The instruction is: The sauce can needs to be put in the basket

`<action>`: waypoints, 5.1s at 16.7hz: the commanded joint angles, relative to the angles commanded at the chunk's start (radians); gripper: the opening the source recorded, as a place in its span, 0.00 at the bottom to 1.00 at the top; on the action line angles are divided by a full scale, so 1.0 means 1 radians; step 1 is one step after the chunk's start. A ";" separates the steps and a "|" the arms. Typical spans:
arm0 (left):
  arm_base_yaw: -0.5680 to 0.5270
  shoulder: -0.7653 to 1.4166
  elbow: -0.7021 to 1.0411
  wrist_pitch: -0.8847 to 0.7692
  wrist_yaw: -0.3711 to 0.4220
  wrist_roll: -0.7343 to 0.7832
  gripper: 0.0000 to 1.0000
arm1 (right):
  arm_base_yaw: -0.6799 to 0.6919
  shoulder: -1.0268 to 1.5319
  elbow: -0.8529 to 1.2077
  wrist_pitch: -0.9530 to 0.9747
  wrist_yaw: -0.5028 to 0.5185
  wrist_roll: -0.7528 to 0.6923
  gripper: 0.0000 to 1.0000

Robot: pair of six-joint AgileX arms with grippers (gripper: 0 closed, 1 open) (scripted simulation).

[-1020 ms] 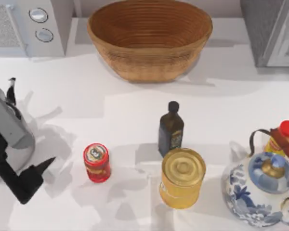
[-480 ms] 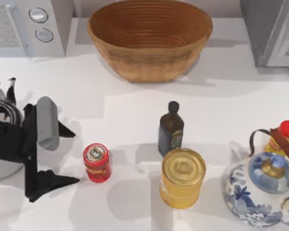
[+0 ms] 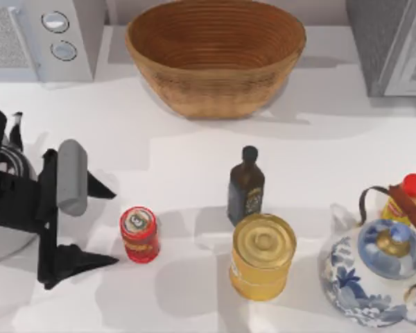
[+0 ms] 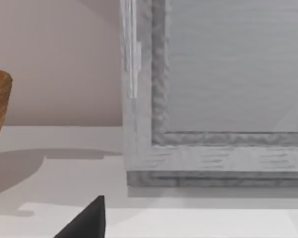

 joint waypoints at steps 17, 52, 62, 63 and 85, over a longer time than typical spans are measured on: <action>-0.197 0.172 -0.064 0.420 -0.057 -0.254 0.92 | 0.000 0.000 0.000 0.000 0.000 0.000 1.00; 0.107 -0.225 -0.065 -0.379 0.008 0.195 0.00 | 0.000 0.000 0.000 0.000 0.000 0.000 1.00; 0.249 -0.402 -0.077 -0.606 0.024 0.377 0.00 | 0.000 0.000 0.000 0.000 0.000 0.000 1.00; 0.249 -0.402 -0.077 -0.606 0.024 0.377 0.00 | 0.000 0.000 0.000 0.000 0.000 0.000 1.00; -0.417 0.527 1.564 -0.693 -0.973 -1.180 0.00 | 0.000 0.000 0.000 0.000 0.000 0.000 1.00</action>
